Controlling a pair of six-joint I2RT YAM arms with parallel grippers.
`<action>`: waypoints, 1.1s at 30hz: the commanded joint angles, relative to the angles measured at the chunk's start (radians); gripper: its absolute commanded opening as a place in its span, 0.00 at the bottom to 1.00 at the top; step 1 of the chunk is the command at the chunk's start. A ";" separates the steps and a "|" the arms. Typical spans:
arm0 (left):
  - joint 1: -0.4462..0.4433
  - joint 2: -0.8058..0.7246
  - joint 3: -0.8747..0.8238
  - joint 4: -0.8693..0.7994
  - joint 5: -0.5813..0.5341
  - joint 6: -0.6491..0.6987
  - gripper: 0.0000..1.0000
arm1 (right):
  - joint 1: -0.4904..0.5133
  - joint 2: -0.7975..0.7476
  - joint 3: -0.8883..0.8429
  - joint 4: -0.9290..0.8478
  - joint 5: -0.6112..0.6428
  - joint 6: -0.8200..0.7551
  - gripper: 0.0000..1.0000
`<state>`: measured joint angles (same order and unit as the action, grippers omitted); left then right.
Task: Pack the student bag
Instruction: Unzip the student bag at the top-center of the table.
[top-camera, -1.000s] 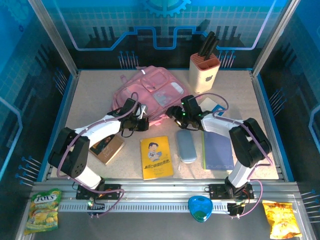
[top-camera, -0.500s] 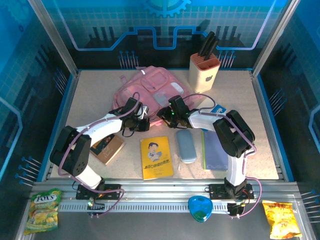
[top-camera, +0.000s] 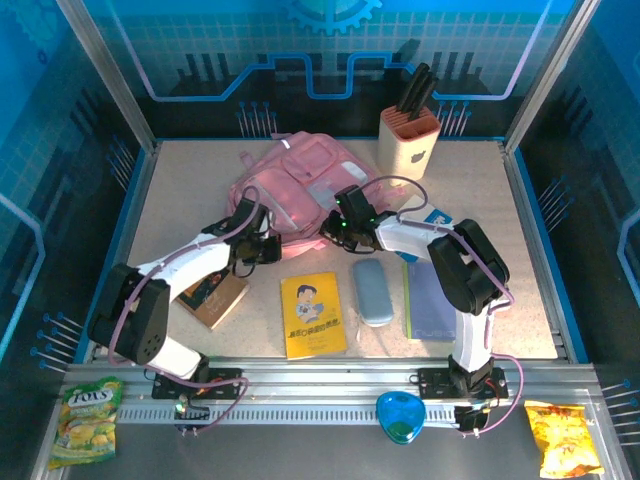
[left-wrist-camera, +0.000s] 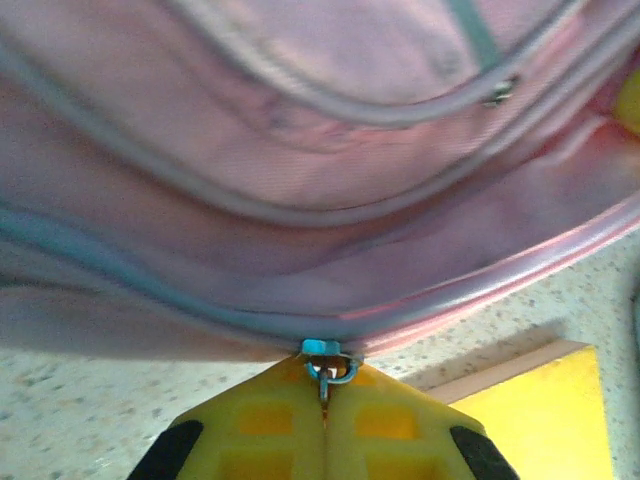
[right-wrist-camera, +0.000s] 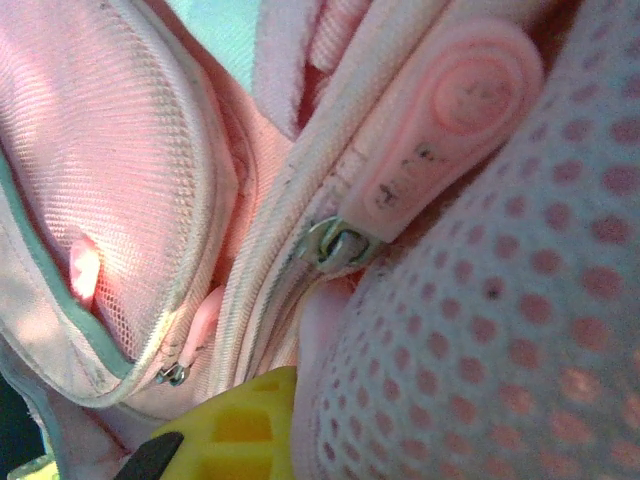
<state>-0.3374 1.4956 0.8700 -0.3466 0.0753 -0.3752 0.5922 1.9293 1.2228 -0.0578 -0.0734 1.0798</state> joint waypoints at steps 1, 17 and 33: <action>0.037 -0.043 -0.035 -0.055 -0.057 -0.049 0.00 | -0.051 0.033 0.085 -0.008 0.031 -0.107 0.09; -0.045 -0.004 0.085 -0.100 0.206 0.032 0.00 | -0.124 0.036 0.157 -0.069 -0.062 -0.104 0.47; -0.137 0.175 0.265 -0.160 0.262 0.067 0.00 | -0.028 -0.074 -0.067 0.021 -0.160 0.095 0.69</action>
<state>-0.4644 1.6642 1.0977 -0.4835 0.2890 -0.3336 0.5461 1.8175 1.1324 -0.0353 -0.2081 1.1496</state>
